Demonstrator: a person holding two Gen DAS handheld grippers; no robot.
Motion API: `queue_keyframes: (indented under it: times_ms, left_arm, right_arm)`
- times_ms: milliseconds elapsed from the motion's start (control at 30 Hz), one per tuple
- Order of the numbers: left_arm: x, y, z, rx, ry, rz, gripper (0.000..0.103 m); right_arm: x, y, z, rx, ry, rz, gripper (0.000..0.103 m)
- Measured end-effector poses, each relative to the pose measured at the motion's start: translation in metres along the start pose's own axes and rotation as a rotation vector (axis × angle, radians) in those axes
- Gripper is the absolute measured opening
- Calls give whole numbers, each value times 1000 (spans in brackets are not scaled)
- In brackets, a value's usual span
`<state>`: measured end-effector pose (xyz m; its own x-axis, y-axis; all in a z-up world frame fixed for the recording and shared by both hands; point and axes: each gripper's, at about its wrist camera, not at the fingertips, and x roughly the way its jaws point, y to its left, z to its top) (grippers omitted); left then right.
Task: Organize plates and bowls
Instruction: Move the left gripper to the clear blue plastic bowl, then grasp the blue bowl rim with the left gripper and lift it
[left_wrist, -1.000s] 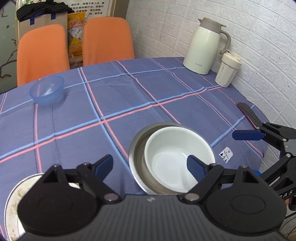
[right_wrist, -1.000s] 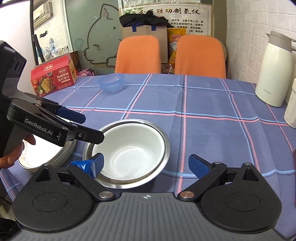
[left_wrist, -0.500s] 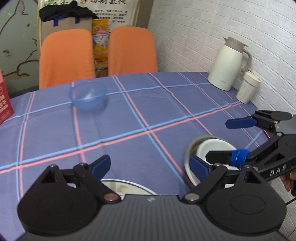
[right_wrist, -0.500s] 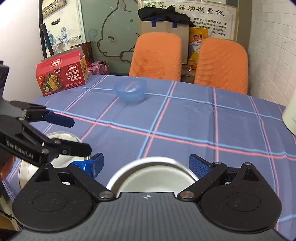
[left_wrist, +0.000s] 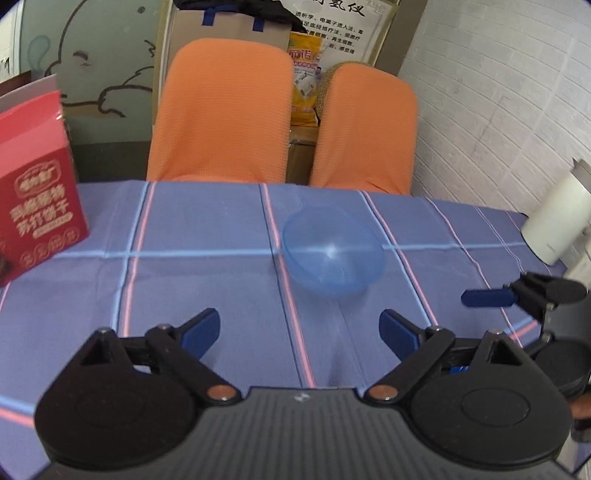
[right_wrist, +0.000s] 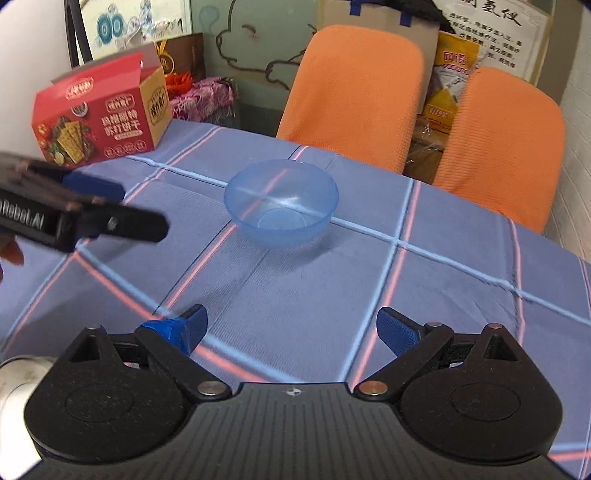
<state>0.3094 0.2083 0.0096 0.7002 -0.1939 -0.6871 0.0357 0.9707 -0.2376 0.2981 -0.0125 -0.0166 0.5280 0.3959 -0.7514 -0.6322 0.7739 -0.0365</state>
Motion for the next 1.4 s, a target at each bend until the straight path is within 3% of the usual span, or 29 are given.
queue_keyframes:
  times_ms: [167, 367, 867, 1033, 1233, 1333, 1400]
  left_arm:
    - [50, -1, 33, -4, 21, -20, 92]
    - [91, 3, 45, -5, 55, 6, 92]
    - [120, 3, 49, -21, 91, -9, 92]
    - [121, 1, 49, 19, 74, -4, 92]
    - [121, -1, 44, 52, 42, -2, 92]
    - [120, -1, 42, 63, 32, 11, 86]
    - [120, -2, 43, 79, 31, 26, 70]
  right_arm:
    - [25, -5, 21, -11, 21, -4, 86]
    - [38, -3, 32, -68, 28, -37, 86]
    - [72, -3, 49, -46, 79, -19, 86]
    - [74, -10, 46, 13, 54, 30, 86]
    - [78, -5, 45, -15, -6, 20, 80]
    - [78, -7, 47, -10, -19, 37, 76]
    - [78, -5, 49, -13, -43, 46, 74]
